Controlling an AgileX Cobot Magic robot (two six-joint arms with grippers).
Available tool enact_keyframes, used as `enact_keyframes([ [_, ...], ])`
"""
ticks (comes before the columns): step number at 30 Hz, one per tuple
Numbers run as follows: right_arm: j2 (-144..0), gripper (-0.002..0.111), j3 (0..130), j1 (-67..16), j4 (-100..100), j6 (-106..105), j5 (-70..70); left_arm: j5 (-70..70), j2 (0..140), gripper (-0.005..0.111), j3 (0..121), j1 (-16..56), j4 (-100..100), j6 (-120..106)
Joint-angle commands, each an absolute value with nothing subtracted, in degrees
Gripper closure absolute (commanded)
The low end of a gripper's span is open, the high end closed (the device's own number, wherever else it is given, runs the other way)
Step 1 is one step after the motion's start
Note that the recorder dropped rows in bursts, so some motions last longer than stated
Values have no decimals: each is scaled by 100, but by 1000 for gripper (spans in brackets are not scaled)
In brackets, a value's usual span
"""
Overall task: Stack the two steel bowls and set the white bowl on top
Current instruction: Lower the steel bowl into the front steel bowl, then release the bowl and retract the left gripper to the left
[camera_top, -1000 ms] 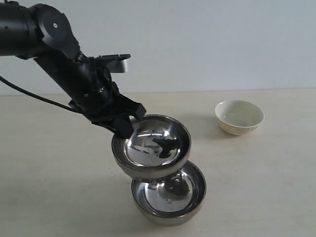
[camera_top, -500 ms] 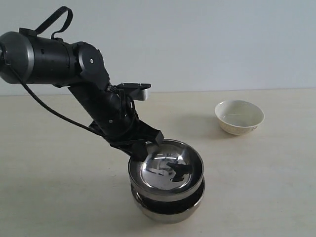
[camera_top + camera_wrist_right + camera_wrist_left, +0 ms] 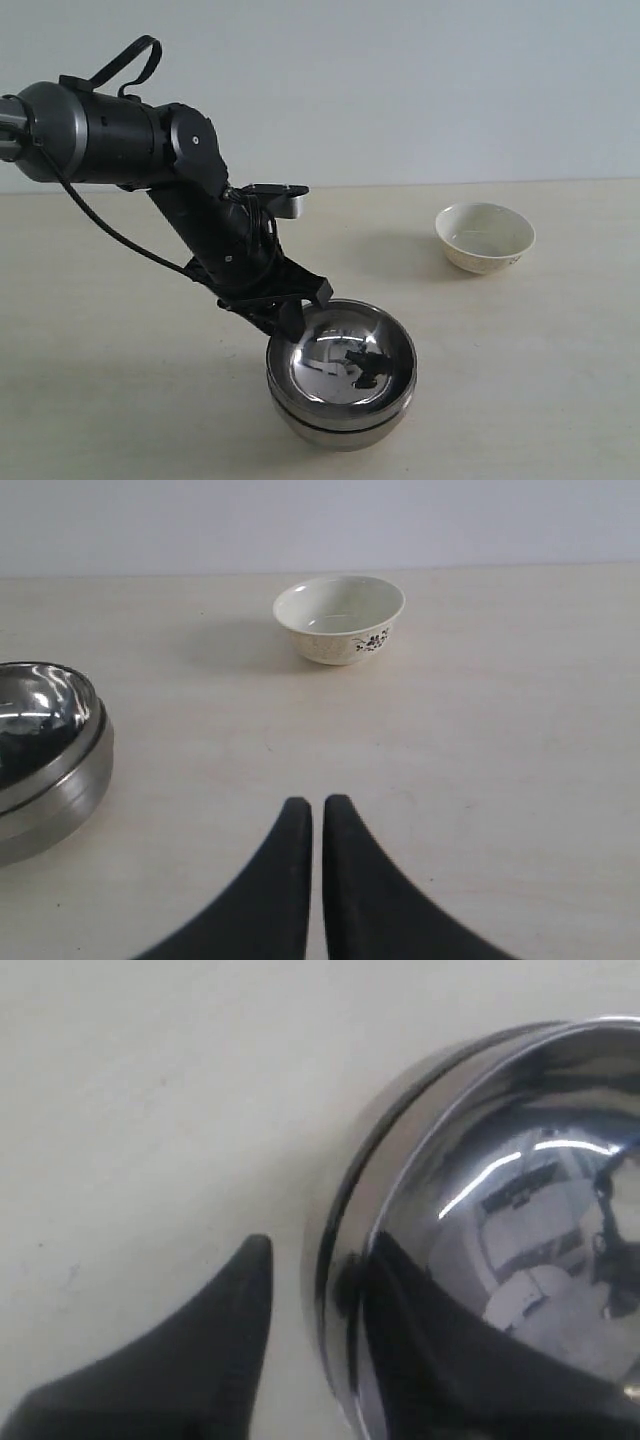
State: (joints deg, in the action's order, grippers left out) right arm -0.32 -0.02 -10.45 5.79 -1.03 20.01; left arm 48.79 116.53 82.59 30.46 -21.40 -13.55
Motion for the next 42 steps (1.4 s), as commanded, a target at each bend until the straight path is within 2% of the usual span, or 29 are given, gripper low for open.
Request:
enact_keyframes([
  [1,0,108,0,-1022,537,-115,1957,4948,11664,66,8297,3074,-2177,-1391],
  [15,0,108,0,-1022,537,-115,1957,5184,11059,66,8658,3024,-1813,-1391],
  [26,0,108,0,-1022,537,-115,1957,3191,11029,66,8731,3024,-2047,-1682],
  [36,0,108,0,-1022,537,-115,1957,3328,11361,66,9292,3024,-2133,-1810],
  [42,0,108,0,-1022,537,-115,1957,3979,11288,66,9399,2853,-2121,-1504],
])
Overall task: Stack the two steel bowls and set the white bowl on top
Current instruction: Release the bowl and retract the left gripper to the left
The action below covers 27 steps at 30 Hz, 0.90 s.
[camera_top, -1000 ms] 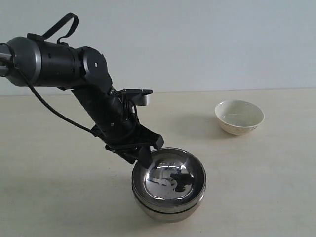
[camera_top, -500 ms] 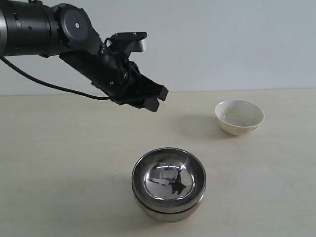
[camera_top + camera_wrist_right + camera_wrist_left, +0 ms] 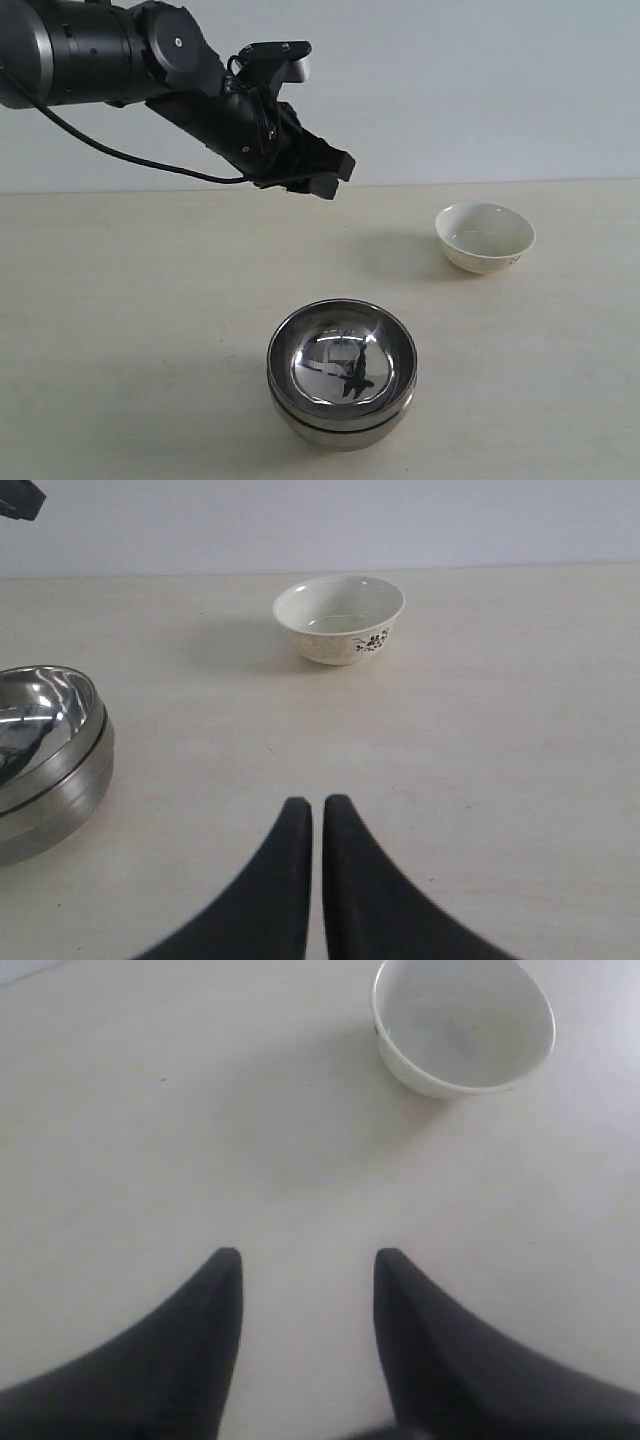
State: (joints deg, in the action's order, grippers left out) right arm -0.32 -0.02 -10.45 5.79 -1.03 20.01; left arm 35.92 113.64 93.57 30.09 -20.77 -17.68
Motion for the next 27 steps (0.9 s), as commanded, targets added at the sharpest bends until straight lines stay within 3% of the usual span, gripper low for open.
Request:
enact_keyframes([
  [1,0,108,0,-1022,537,-115,1957,4082,11233,66,9387,2777,-2121,-1412],
  [27,0,108,0,-1022,518,-451,1647,4098,8048,66,6690,1508,-1853,-1547],
])
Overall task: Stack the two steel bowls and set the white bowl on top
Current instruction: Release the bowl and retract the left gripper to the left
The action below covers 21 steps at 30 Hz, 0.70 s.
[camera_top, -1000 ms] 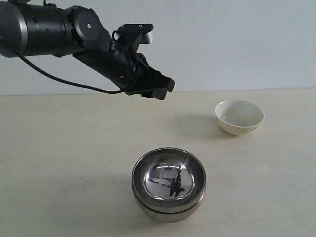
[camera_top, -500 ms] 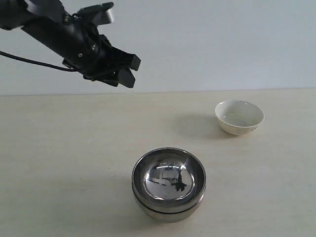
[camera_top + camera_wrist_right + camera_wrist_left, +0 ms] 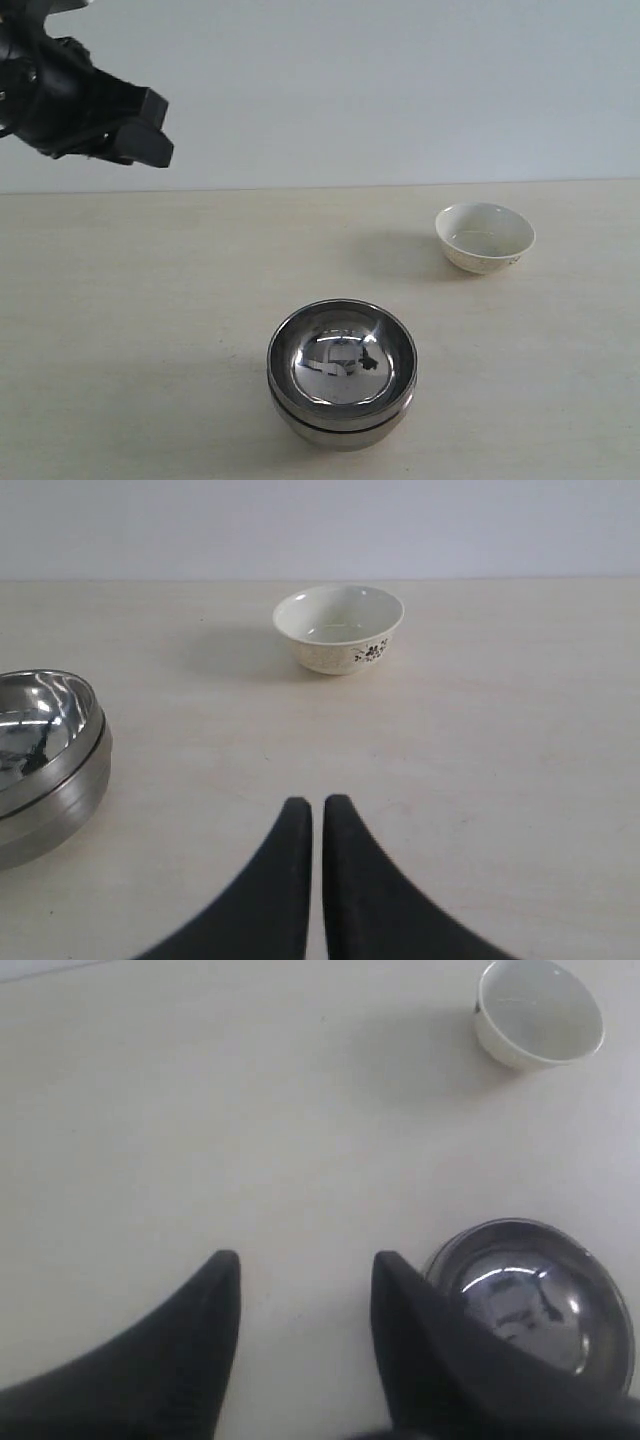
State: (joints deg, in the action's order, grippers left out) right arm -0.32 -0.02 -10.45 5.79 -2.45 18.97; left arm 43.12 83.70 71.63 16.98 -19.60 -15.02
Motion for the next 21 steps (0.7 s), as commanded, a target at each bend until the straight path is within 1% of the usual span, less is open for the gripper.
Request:
enact_keyframes([
  [1,0,108,0,-1022,518,-451,1561,4040,7991,66,6583,1475,-1853,-1536],
  [4,0,108,0,-1032,868,40,1115,3805,7862,66,6246,1431,-1864,-1536],
  [9,0,108,0,-1032,2443,1401,826,3754,7812,66,6027,1431,-2235,-1536],
  [13,0,108,0,-1032,2592,1744,612,3800,7811,66,5885,1431,-2296,-1546],
  [18,0,108,0,-1032,2978,2962,-333,3678,7811,66,5682,1431,-2312,-1648],
  [21,0,108,0,-1032,2978,3141,-637,3636,7811,66,5504,1431,-2339,-1648],
])
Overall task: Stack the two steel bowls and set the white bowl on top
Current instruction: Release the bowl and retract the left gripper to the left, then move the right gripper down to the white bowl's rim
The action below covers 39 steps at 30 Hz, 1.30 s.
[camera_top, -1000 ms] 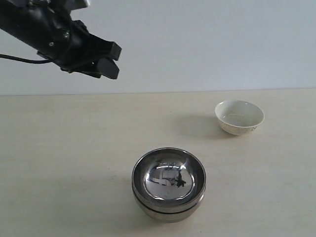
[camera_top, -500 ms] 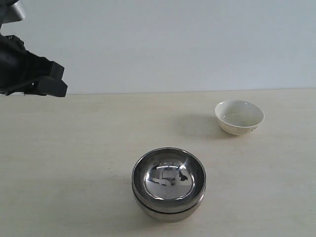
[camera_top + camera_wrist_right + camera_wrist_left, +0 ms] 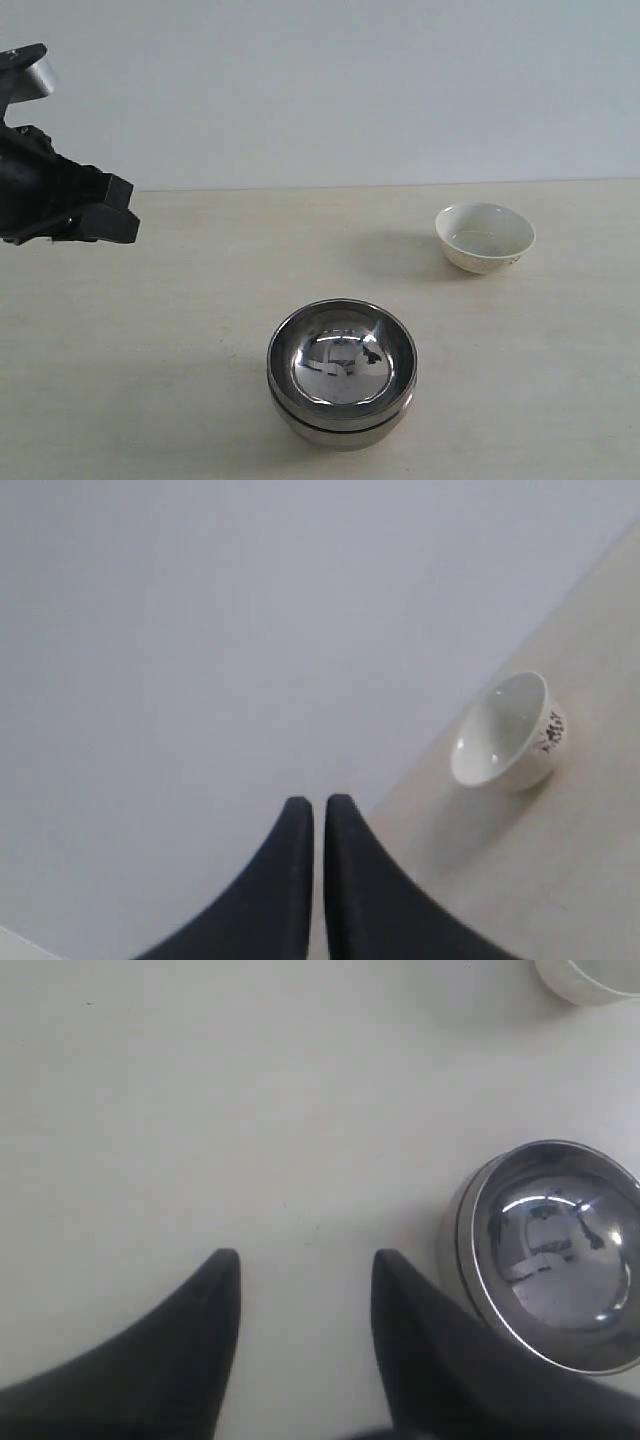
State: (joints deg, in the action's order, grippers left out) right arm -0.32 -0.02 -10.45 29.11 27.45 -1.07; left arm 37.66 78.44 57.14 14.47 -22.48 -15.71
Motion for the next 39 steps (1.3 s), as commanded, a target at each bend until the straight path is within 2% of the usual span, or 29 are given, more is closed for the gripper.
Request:
enact_keyframes([
  [1,0,108,0,-1032,2978,3141,-747,3590,7811,66,5426,1431,-2354,-1648],
  [6,0,108,22,-1032,2899,3130,-750,3148,7811,66,4851,1431,-2474,-1579],
  [11,0,108,672,-1032,1837,3063,-346,3345,7811,66,4426,1431,-2461,-1500],
  [15,-253,108,1332,-1032,1714,2785,-117,3293,7811,66,4217,1431,-2451,-1445],
  [24,-2598,108,3066,-1167,1738,1258,1607,3950,7800,66,4190,1431,-2100,-1390],
  [31,-4831,108,4356,-1388,1780,262,2359,4416,7800,66,4190,1431,154,834],
  [36,-6197,108,5291,-1375,1718,-163,3017,4197,7800,66,4190,1431,193,1018],
  [39,-6819,102,5740,-1365,1683,-163,3066,4134,7800,66,4190,1431,193,1018],
])
